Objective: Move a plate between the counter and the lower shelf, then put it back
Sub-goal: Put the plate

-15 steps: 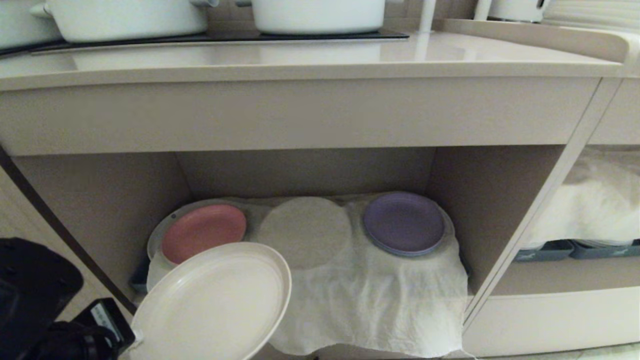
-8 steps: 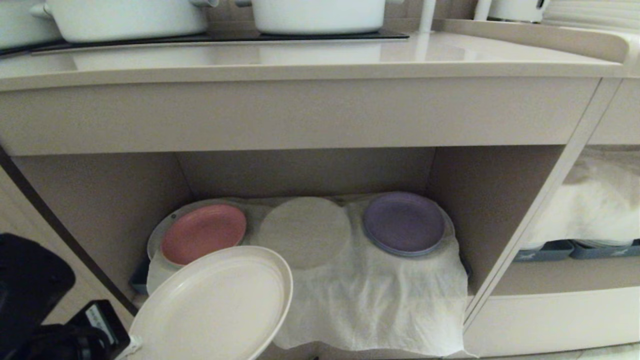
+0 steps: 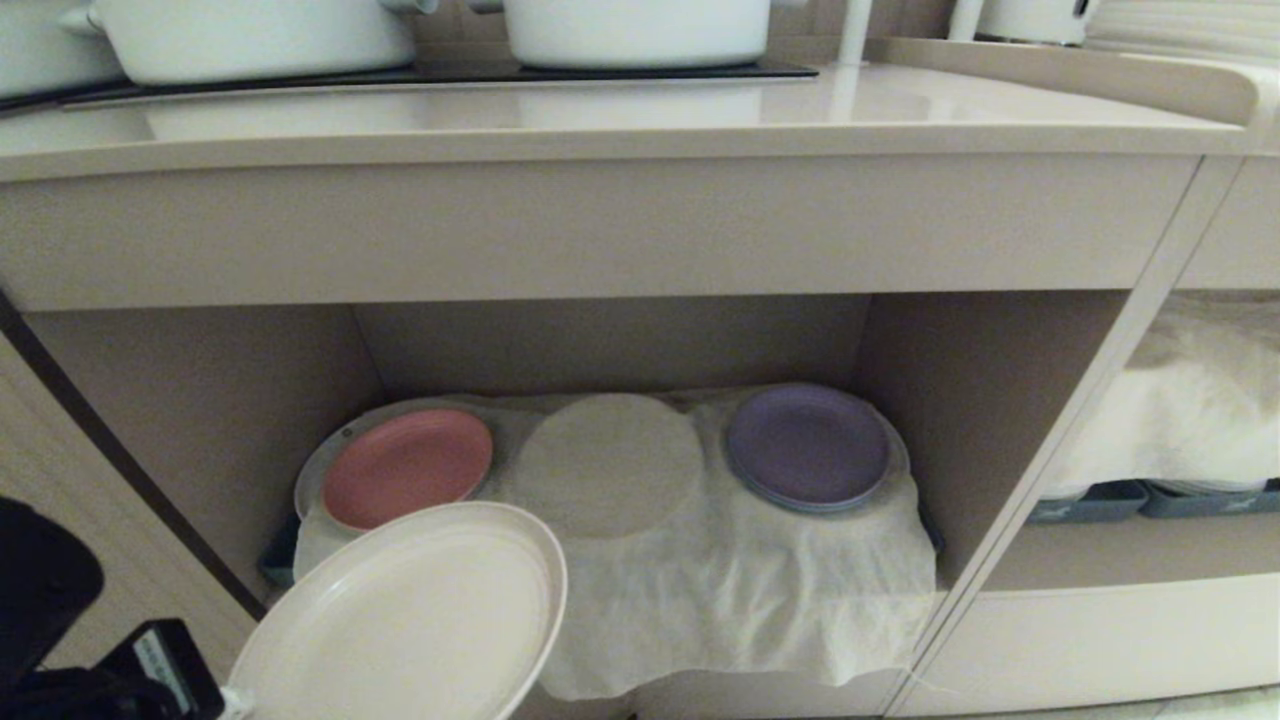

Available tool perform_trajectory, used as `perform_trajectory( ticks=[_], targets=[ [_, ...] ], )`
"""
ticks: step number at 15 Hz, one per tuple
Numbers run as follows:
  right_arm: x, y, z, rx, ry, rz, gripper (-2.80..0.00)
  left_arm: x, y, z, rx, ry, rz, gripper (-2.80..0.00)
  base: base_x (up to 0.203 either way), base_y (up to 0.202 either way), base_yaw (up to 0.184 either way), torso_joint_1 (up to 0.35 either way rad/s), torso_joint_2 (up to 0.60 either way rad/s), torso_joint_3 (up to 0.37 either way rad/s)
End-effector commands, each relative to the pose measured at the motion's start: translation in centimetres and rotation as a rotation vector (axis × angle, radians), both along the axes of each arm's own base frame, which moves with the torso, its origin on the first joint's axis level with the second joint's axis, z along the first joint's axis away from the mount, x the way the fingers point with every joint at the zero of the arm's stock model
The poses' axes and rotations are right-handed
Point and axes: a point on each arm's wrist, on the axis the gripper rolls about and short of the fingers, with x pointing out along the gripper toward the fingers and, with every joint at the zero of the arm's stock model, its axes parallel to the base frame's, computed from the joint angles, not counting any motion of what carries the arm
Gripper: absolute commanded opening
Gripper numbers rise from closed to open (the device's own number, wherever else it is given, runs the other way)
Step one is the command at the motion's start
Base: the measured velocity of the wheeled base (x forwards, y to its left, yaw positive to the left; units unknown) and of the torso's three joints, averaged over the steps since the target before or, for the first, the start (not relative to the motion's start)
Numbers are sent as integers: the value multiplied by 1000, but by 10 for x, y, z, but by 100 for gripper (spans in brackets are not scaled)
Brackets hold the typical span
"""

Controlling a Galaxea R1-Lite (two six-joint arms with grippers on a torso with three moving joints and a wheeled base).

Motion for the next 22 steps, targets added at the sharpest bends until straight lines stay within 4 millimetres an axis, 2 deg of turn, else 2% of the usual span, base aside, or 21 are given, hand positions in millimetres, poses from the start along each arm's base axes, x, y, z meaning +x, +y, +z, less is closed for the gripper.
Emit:
perform_trajectory(
  ticks=[1, 22],
  targets=[
    [0, 0, 0, 1, 0, 0, -280, -5, 5, 2, -9, -9, 10, -280, 0, 0, 0, 0, 0, 0],
    [0, 0, 0, -8, -3, 0, -280, -16, 17, 10, 12, -57, 38, -280, 0, 0, 0, 2, -6, -4]
  ],
)
